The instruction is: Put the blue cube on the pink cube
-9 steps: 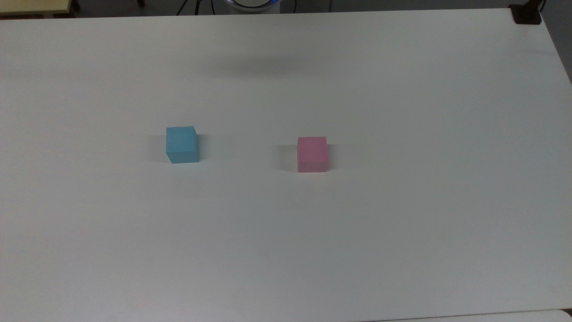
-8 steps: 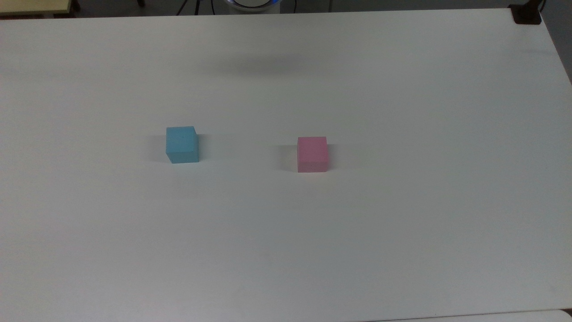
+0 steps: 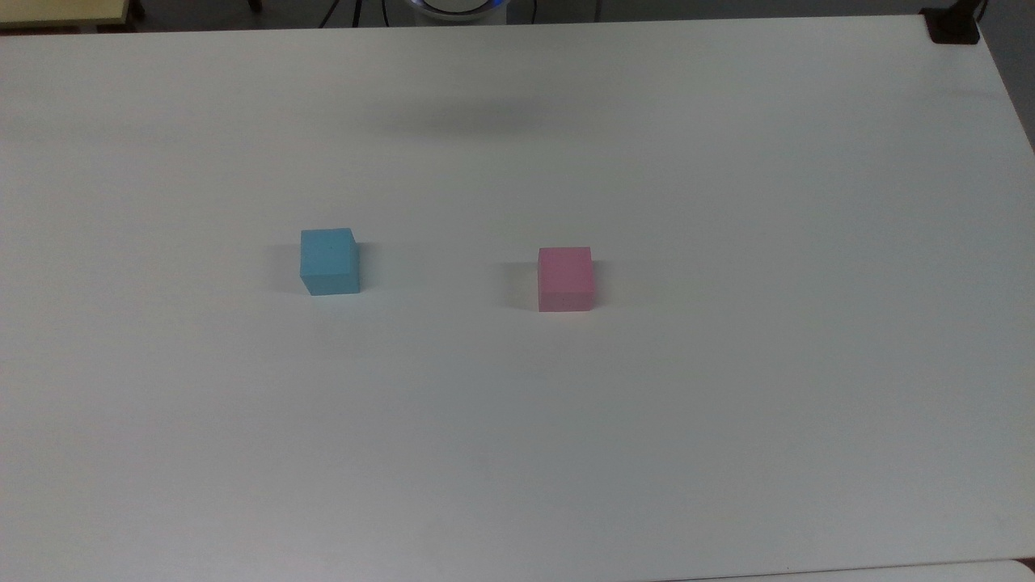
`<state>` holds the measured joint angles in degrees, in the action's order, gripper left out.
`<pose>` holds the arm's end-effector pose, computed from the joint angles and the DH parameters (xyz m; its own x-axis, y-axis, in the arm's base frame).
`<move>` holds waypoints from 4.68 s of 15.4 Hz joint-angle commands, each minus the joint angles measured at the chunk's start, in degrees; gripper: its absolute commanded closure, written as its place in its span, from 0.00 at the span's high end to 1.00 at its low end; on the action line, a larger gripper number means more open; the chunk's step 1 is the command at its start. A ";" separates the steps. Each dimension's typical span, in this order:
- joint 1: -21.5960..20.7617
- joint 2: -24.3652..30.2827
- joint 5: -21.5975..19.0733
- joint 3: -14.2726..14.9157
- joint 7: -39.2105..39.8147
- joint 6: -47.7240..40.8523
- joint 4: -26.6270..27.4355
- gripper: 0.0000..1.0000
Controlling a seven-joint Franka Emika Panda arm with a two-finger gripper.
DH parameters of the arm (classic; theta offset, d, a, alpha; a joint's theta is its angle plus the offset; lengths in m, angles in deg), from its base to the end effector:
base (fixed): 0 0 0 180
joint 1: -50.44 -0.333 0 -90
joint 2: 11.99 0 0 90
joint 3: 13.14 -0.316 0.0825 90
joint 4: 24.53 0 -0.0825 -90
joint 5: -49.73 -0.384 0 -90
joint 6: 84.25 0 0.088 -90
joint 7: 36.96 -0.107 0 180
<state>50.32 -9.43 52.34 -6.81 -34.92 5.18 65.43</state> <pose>0.5361 -0.0648 0.6483 0.9967 -0.0732 0.0337 -0.0746 -0.9963 0.0418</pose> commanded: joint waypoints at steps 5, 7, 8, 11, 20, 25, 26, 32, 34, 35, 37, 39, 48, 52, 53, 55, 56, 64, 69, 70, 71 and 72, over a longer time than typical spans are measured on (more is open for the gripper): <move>-0.94 1.31 -1.21 0.79 0.07 -1.01 0.92 1.00; -0.94 1.22 -1.38 0.70 0.07 -1.01 0.92 1.00; -0.94 1.30 -1.91 0.79 0.07 -1.01 0.92 1.00; -0.77 1.13 -2.71 0.79 0.94 -0.92 0.92 1.00; 1.60 -0.79 0.99 2.63 16.33 -3.48 0.93 1.00; 3.71 -6.50 1.25 3.60 15.62 2.59 1.10 1.00; 3.89 -8.00 1.25 3.69 15.63 2.77 1.19 1.00; 4.51 -15.91 0.55 3.25 12.12 17.33 5.22 1.00; 4.33 -16.53 0.46 2.99 11.24 22.26 7.85 1.00; 4.24 -17.06 0.46 2.90 10.19 24.11 8.82 1.00; 4.07 -18.81 0.46 2.38 7.56 26.22 9.19 1.00; 4.24 -20.22 0.37 0.89 5.01 27.90 9.19 1.00; 4.24 -26.03 -0.24 -2.55 -3.88 35.46 9.01 1.00; 4.24 -27.17 -0.24 -3.34 -3.97 35.46 9.01 1.00; 4.33 -27.35 -0.07 -3.51 -3.88 35.55 9.01 0.96; 4.42 -27.17 -0.07 -3.52 -3.10 35.20 8.92 0.61; 4.42 -26.82 -0.07 -3.52 -3.01 34.85 8.84 0.54; 3.89 -18.65 -0.07 -11.68 -6.77 22.82 6.03 0.53; -2.25 -19.08 0.63 -12.83 -16.17 22.10 3.48 0.53; -3.31 -19.17 0.64 -12.83 -17.67 22.19 3.39 0.53; -4.10 -19.35 0.72 -12.83 -18.90 22.45 3.39 0.53; -5.24 -19.78 0.72 -12.83 -21.00 22.72 3.39 0.53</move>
<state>47.42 -28.28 52.81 -20.11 -51.54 28.47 69.79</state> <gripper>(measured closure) 0.419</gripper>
